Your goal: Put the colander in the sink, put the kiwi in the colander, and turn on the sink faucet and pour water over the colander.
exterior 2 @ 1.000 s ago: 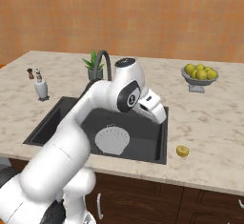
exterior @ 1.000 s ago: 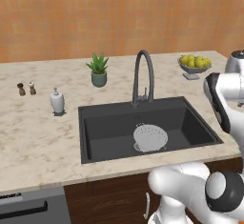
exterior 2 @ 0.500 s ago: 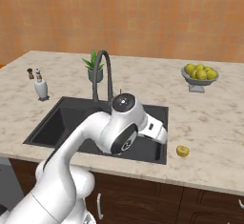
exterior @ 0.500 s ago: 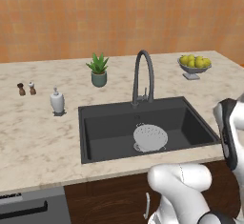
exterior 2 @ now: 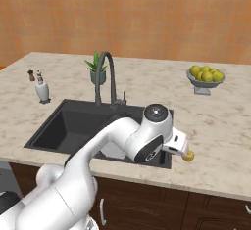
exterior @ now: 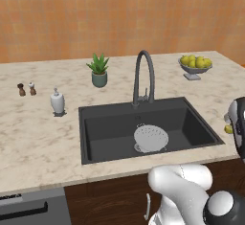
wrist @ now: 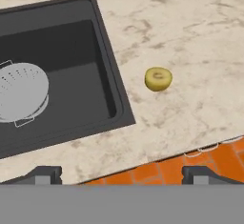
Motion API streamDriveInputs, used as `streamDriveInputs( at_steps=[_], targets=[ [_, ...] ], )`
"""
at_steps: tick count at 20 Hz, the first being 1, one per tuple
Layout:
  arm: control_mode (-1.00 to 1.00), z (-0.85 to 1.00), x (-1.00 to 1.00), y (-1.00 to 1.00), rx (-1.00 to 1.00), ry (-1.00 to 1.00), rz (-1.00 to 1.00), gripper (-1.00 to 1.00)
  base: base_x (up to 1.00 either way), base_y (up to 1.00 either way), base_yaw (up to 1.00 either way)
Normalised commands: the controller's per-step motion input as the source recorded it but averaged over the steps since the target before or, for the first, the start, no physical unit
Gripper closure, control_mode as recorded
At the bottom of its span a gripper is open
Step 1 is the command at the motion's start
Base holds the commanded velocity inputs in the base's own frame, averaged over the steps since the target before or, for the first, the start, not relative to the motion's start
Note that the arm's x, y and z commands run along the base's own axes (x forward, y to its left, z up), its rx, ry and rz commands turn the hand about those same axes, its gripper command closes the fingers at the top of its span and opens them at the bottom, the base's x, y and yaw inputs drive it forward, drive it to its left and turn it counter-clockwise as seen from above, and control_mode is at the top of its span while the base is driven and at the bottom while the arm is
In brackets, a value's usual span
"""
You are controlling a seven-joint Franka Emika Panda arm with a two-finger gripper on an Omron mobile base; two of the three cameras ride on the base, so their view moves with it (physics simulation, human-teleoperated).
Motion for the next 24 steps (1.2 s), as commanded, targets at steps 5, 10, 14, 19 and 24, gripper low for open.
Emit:
streamDriveInputs(
  at_steps=[5,10,14,19,24],
  targets=[
    [-1.0,-0.41,0.02,-0.42,0.05,0.05,0.02,-1.0,0.0,0.0,0.0],
    [-1.0,-0.62,0.29,-0.05,-0.02,0.0,0.0,-1.0,0.0,0.0,0.0],
    [-1.0,-0.63,0.52,-0.01,-0.06,0.02,0.0,-1.0,0.0,0.0,0.0],
    [-1.0,-0.41,0.32,-0.18,-0.01,0.04,0.0,-1.0,0.0,0.0,0.0],
    [-1.0,-0.1,0.22,-0.5,0.01,0.04,0.0,-1.0,0.0,0.0,0.0]
  ],
)
